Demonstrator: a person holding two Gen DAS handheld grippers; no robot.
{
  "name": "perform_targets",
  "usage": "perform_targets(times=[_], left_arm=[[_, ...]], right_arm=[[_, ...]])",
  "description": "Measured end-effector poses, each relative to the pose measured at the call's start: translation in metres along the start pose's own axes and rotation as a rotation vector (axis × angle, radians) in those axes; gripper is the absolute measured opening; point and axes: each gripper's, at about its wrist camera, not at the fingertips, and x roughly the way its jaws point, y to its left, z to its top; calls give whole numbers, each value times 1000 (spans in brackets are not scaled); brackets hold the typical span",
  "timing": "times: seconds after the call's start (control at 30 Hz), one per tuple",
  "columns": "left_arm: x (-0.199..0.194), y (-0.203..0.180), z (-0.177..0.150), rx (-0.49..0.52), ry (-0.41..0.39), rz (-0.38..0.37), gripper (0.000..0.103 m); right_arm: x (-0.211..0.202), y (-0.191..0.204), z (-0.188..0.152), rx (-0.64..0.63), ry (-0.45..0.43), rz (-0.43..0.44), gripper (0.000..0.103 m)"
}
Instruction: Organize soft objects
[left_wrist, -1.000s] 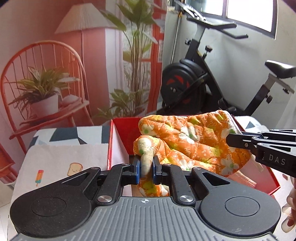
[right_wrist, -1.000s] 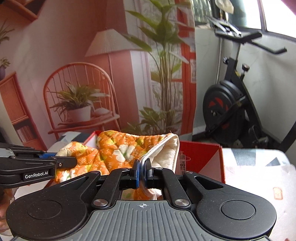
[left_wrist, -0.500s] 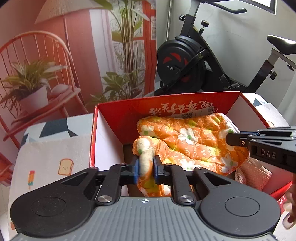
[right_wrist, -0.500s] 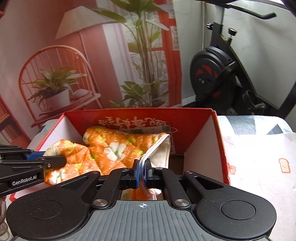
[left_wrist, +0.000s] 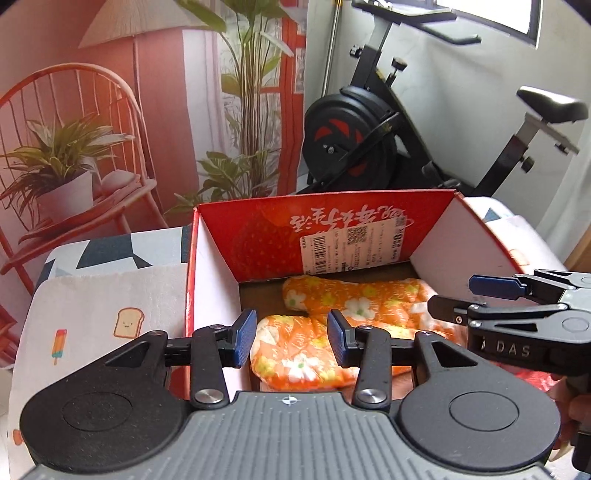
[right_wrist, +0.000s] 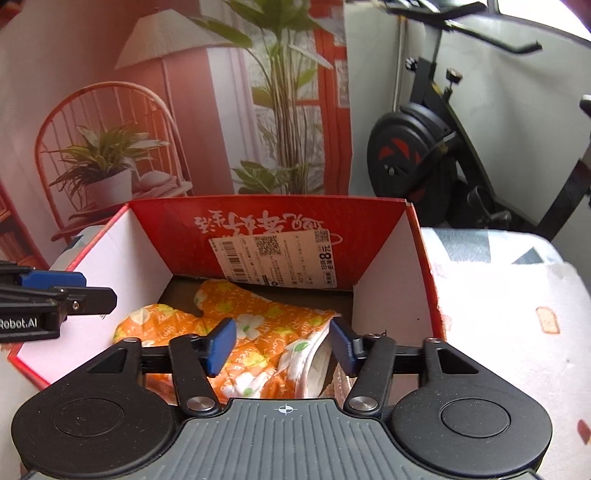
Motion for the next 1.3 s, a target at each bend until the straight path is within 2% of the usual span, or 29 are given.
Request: perform_targets(times=[0.1,0.2,0.37,0.47,0.63,0.83,0.97,1.07,1.2,1.3], left_arm=[[-20,3,-8,-27,-29,-19,45],[-41,6,-19,-53,-61,-32,45],[-77,15,-45,-104,-105,-39,46],[-91,18,-65,-113,-124,-15,46],[-99,20,-102,-156,-110,-2,46],[-99,16,-143,-201,-99,1,46],[-93,12,-161,-200,-49,-16,46],[-87,10,-173,-200,-24,-19,46],[-80,5,-181,-171,1,-24,46],[-78,6,-184,-162,5,-24,46]], right_arm=[[-21,7,-5,-32,-43,-6,56],[-44,10,-13,-20,-94,-1,65],[-84,17,-34,-11,-167,-13,65],[-102,21,-52,-1,-190,-9,65],[-122,30,-89,39,-218,-3,65],[-131,47,-137,70,-216,-1,65],[-127,54,-165,96,-161,10,65],[-123,58,-184,67,-120,-6,65],[-116,61,-195,32,-77,-11,65],[-116,64,-196,8,-81,-14,66]])
